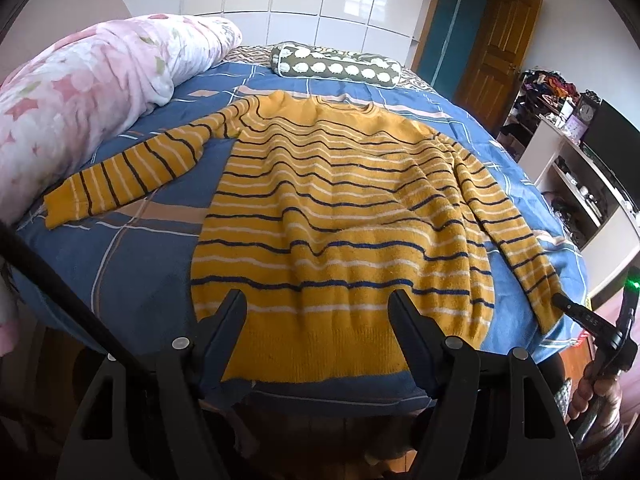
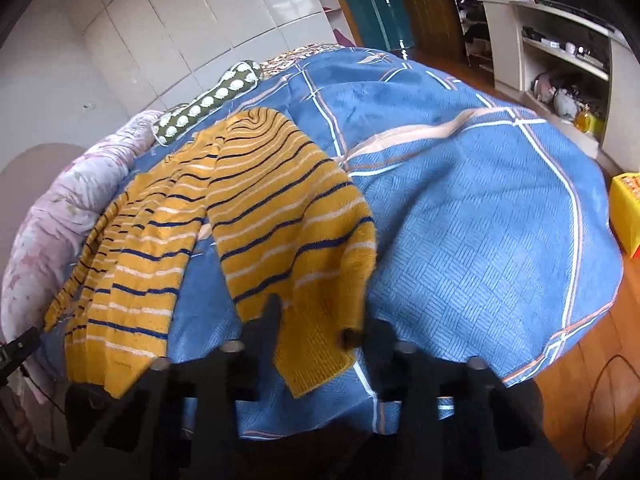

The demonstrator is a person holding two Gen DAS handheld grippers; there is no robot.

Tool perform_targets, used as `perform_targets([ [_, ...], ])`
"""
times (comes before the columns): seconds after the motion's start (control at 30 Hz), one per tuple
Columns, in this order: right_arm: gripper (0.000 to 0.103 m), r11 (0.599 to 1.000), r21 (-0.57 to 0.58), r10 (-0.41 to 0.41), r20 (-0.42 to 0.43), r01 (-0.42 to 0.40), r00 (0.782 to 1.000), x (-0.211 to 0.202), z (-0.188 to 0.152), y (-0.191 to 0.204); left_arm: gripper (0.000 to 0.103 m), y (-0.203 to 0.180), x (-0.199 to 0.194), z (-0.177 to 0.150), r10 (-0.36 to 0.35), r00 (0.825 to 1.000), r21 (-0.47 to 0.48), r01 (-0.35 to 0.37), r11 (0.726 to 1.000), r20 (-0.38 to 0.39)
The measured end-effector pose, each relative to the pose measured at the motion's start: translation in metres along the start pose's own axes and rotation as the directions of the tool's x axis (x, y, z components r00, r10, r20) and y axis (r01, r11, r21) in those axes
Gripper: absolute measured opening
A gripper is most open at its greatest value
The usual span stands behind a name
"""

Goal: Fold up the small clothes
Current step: 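Grasp a sweater sleeve with the right tool and fold it across the body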

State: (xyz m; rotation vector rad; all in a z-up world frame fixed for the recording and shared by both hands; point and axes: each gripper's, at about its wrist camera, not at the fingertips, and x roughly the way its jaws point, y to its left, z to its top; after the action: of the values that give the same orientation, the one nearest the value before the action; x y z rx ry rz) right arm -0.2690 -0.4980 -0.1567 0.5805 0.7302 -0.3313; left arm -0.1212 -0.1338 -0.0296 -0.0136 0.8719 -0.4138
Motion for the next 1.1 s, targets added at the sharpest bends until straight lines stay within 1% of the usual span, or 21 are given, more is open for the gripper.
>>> perform_targets([
  [0.03, 0.006, 1.000, -0.004, -0.018, -0.005, 0.018, 1.000, 0.000, 0.000, 0.001, 0.072, 0.000, -0.001, 0.000, 0.000, 1.000, 0.001, 0.000, 1.000, 0.004],
  [0.1, 0.005, 1.000, 0.006, -0.024, 0.010, 0.024, 1.000, -0.010, 0.008, -0.004, 0.072, 0.001, -0.005, -0.001, 0.001, 1.000, 0.002, -0.001, 1.000, 0.016],
  [0.17, 0.005, 0.999, 0.030, -0.037, 0.053, 0.035, 0.998, -0.027, 0.024, -0.018, 0.072, 0.004, -0.008, 0.000, 0.006, 1.000, -0.002, -0.006, 1.000, 0.028],
  [0.27, 0.005, 0.989, 0.073, -0.138, 0.129, 0.130, 0.982, -0.059, 0.074, -0.057, 0.072, 0.012, -0.011, 0.001, 0.007, 0.999, -0.029, -0.006, 1.000, 0.039],
  [0.3, 0.005, 0.985, 0.084, -0.164, 0.137, 0.154, 0.977, -0.063, 0.086, -0.065, 0.072, 0.015, -0.012, 0.001, 0.007, 0.999, -0.038, -0.005, 0.999, 0.041],
  [0.33, 0.005, 0.972, 0.114, -0.221, 0.147, 0.206, 0.964, -0.069, 0.110, -0.085, 0.072, 0.019, -0.012, 0.001, 0.006, 0.999, -0.050, -0.004, 0.999, 0.043],
  [0.37, 0.005, 0.962, 0.133, -0.256, 0.148, 0.237, 0.955, -0.072, 0.127, -0.098, 0.072, 0.020, -0.012, 0.000, 0.006, 0.999, -0.057, -0.004, 0.998, 0.042],
  [0.43, 0.005, 0.948, 0.152, -0.300, 0.148, 0.278, 0.942, -0.074, 0.151, -0.111, 0.072, 0.025, -0.010, -0.001, 0.005, 0.999, -0.073, -0.002, 0.997, 0.042],
  [0.5, 0.005, 0.940, 0.153, -0.328, 0.140, 0.307, 0.934, -0.071, 0.176, -0.111, 0.072, 0.029, -0.009, -0.003, 0.005, 0.999, -0.083, -0.002, 0.997, 0.041],
  [0.57, 0.005, 0.948, 0.139, -0.303, 0.136, 0.285, 0.943, -0.067, 0.190, -0.095, 0.072, 0.035, -0.007, -0.006, 0.004, 0.999, -0.089, 0.000, 0.996, 0.039],
  [0.63, 0.005, 0.975, 0.106, -0.207, 0.110, 0.196, 0.972, -0.054, 0.203, -0.059, 0.072, 0.039, -0.006, -0.009, 0.005, 0.999, -0.093, -0.002, 0.996, 0.035],
  [0.67, 0.005, 0.983, 0.079, -0.172, 0.090, 0.166, 0.981, -0.043, 0.207, -0.035, 0.072, 0.043, -0.007, -0.010, 0.000, 0.999, -0.098, 0.004, 0.995, 0.037],
  [0.73, 0.005, 0.992, 0.013, -0.129, 0.063, 0.128, 0.990, -0.024, 0.211, 0.009, 0.072, 0.048, -0.009, -0.014, -0.008, 0.999, -0.100, 0.013, 0.995, 0.048],
  [0.77, 0.005, 0.996, -0.036, -0.081, 0.041, 0.083, 0.996, -0.007, 0.214, 0.044, 0.072, 0.051, -0.010, -0.015, -0.010, 0.998, -0.098, 0.016, 0.995, 0.058],
  [0.8, 0.005, 0.997, -0.063, -0.051, 0.026, 0.053, 0.998, 0.003, 0.216, 0.066, 0.072, 0.053, -0.011, -0.017, -0.010, 0.998, -0.095, 0.016, 0.995, 0.066],
  [0.83, 0.005, 0.996, -0.091, -0.022, 0.009, 0.023, 1.000, 0.014, 0.217, 0.090, 0.073, 0.056, -0.012, -0.019, -0.011, 0.997, -0.091, 0.018, 0.996, 0.076],
  [0.87, 0.005, 0.990, -0.137, 0.022, -0.016, -0.024, 1.000, 0.033, 0.219, 0.129, 0.074, 0.060, -0.014, -0.022, -0.014, 0.996, -0.086, 0.022, 0.996, 0.089],
  [0.93, 0.005, 0.974, -0.207, 0.079, -0.061, -0.090, 0.995, 0.064, 0.213, 0.191, 0.076, 0.066, -0.014, -0.027, -0.022, 0.994, -0.078, 0.030, 0.996, 0.107],
  [0.97, 0.005, 0.968, -0.226, 0.093, -0.078, -0.109, 0.993, 0.075, 0.210, 0.210, 0.076, 0.070, -0.015, -0.029, -0.030, 0.993, -0.077, 0.038, 0.996, 0.112],
  [1.07, 0.005, 0.934, -0.304, 0.141, -0.169, -0.187, 0.975, 0.132, 0.195, 0.299, 0.076, 0.083, -0.016, -0.035, -0.057, 0.991, -0.085, 0.068, 0.994, 0.123],
  [1.1, 0.005, 0.927, -0.315, 0.146, -0.190, -0.201, 0.971, 0.147, 0.191, 0.317, 0.076, 0.088, -0.016, -0.036, -0.066, 0.990, -0.090, 0.077, 0.993, 0.126],
])
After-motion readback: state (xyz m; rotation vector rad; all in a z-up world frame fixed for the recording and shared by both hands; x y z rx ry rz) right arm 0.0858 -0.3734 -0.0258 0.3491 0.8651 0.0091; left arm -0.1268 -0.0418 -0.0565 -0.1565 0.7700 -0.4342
